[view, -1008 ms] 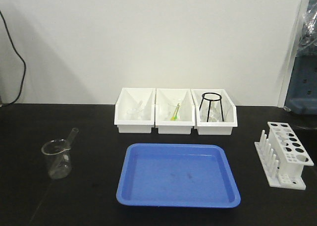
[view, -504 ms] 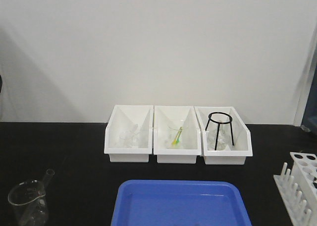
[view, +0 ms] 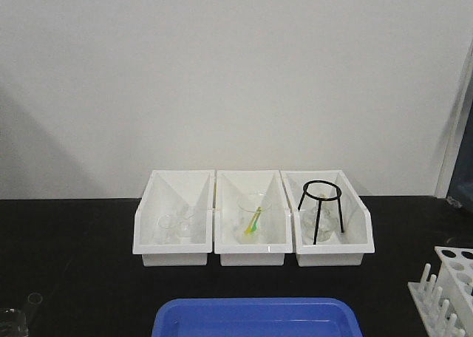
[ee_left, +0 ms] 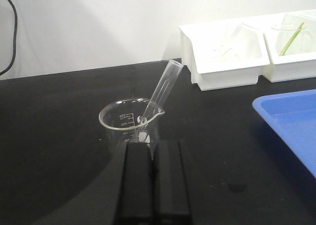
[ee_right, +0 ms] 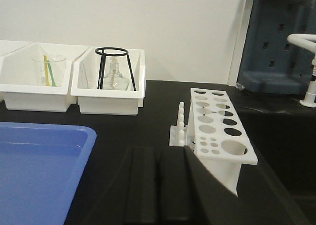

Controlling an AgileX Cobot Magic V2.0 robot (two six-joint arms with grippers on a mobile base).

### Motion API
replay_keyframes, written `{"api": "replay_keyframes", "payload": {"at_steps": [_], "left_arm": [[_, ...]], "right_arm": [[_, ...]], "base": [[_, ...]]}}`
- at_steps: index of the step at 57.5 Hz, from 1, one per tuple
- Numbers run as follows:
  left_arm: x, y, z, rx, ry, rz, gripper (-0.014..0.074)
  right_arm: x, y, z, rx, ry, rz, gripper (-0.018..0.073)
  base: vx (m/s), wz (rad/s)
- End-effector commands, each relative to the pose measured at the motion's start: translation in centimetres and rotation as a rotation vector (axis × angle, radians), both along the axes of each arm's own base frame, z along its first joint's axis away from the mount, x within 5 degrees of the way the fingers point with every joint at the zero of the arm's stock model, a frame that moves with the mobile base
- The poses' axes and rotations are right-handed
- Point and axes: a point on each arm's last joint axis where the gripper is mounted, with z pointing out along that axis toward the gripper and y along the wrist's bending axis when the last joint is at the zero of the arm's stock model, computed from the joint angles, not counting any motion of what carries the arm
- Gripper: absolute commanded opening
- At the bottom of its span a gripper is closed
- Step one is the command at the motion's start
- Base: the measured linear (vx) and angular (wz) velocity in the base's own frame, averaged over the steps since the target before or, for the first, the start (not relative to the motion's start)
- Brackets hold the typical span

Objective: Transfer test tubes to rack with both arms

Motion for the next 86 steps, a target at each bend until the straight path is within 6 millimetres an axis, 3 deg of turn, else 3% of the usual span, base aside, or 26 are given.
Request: {"api": "replay_keyframes", "payload": {"at_steps": [1, 45, 65, 76, 86], "left_arm": [[0.1, 0.0, -0.1, -0.017, -0.062, 0.003, -0.0020], [0.1, 0.0, -0.1, -0.016, -0.063, 0.003, -0.0020], [0.1, 0.0, 0.3, -0.098, -0.103, 0.008, -0.0020], [0.1, 0.0, 1.1, -0.104, -0.169, 0.007, -0.0020], [-0.5, 0.2, 4.2, -0.154, -0.461, 0.008, -0.0020]], "right_arm": [[0.0, -0.1, 0.5, -0.014, -0.080, -0.008, -0.0007], [0.0, -0.1, 0.5, -0.014, -0.080, -0.008, -0.0007], [0.0, -0.1, 0.5, -0.014, -0.084, -0.008, -0.0007], [-0.1, -0.1, 1.8, -0.022, -0.227, -0.010, -0.0007], [-1.0, -0.2, 4.9, 0.025, -0.468, -0.018, -0.0007]], "base": [[0.03, -0.09], [0.00, 0.01], [0.00, 0.00], [0.00, 0.00], [0.00, 0.00]]}}
